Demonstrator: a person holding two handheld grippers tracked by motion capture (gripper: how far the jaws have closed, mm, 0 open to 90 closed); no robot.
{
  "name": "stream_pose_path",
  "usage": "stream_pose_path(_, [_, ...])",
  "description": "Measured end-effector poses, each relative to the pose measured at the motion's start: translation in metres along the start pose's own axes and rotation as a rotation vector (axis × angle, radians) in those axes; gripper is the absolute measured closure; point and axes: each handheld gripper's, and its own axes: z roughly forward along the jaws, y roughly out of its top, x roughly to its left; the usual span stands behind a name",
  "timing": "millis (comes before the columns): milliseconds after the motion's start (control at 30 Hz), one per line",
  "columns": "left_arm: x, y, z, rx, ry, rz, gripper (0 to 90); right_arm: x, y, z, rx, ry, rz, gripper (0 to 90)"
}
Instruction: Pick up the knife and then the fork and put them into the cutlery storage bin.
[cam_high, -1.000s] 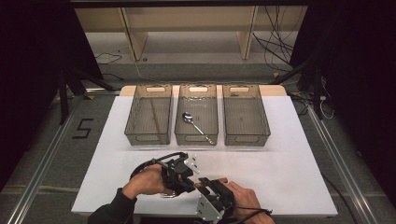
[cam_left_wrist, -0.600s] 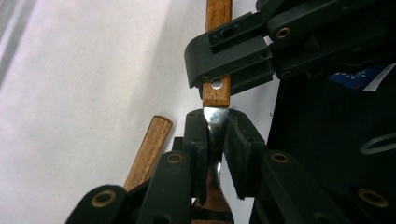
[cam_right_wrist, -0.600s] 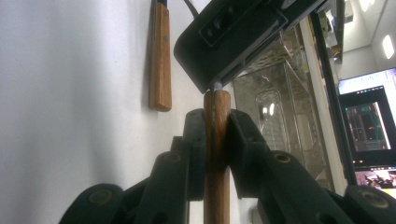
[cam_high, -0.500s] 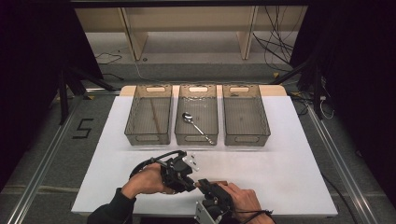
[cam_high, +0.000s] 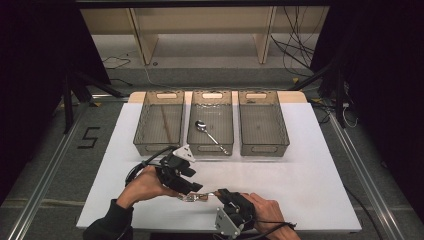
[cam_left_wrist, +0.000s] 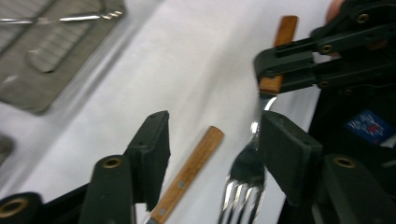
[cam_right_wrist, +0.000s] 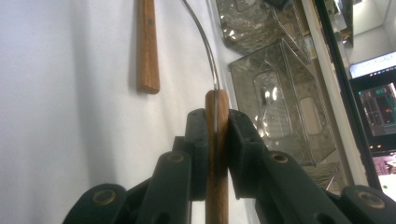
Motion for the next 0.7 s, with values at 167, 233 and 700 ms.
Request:
stream_pose_path(167, [0.014,-0.006,-0.011,-0.044,0.052,-0.049,35.8,-0.012,-0.008,-0.002,0.010,0.000,0.057,80.1])
stream_pose_path(233, [0.020,-0.010,-0.014,-0.059,0.066,-0.074,35.2,-0.020,-0.014,-0.004,0.011,-0.005,0.081,80.2])
stream_pose_path(700, [0.042,-0.025,-0.026,-0.161,0.138,-0.170,28.4,-0.066,-0.050,-0.019,0.040,-0.054,0.253,80.8])
